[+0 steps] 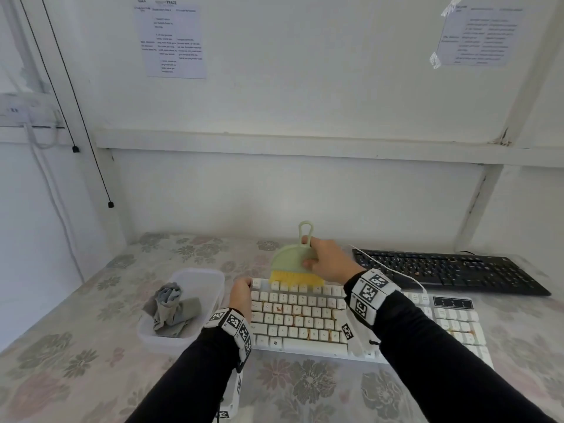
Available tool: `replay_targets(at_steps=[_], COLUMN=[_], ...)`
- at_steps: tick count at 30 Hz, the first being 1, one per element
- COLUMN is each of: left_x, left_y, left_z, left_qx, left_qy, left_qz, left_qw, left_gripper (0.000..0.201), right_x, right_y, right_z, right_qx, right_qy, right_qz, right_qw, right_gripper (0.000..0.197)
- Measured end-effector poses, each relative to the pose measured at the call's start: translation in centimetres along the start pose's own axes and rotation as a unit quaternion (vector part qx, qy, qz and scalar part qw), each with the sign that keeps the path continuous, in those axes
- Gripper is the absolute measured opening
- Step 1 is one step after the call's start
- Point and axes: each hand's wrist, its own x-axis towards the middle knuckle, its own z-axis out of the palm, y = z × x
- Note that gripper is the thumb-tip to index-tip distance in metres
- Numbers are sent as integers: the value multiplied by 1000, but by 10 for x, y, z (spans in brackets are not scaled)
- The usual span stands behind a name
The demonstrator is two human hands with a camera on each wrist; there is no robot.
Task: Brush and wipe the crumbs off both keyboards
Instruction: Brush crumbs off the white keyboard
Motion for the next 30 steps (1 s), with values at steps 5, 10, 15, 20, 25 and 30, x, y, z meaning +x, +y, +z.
replay_targets(at_steps=[5,10,15,20,25,30], left_x=[3,6,8,8,10,10], left_y=[-2,-1,-3,-4,-5,-5], left_z=[0,1,2,2,4,4], left_qx=[10,18,16,14,14,10], left_qy=[-9,5,11,15,24,21], left_qz=[-3,0,12,20,17,10], left_qw=[1000,1000,1000,1000,999,1000], left_gripper=[39,39,41,42,39,39], right_x=[-16,-37,-55,-73,-95,-116], right_y=[32,65,92,121,150,179], right_z=[-20,-43,-62,-79,-102,-124], right_qx=[-6,-1,-17,-27,-38,-66], right_qy=[13,29,45,64,82,96], right_qz=[44,86,114,141,172,220], right_qw=[999,996,992,988,981,969], right_gripper=[43,45,43,40,38,37])
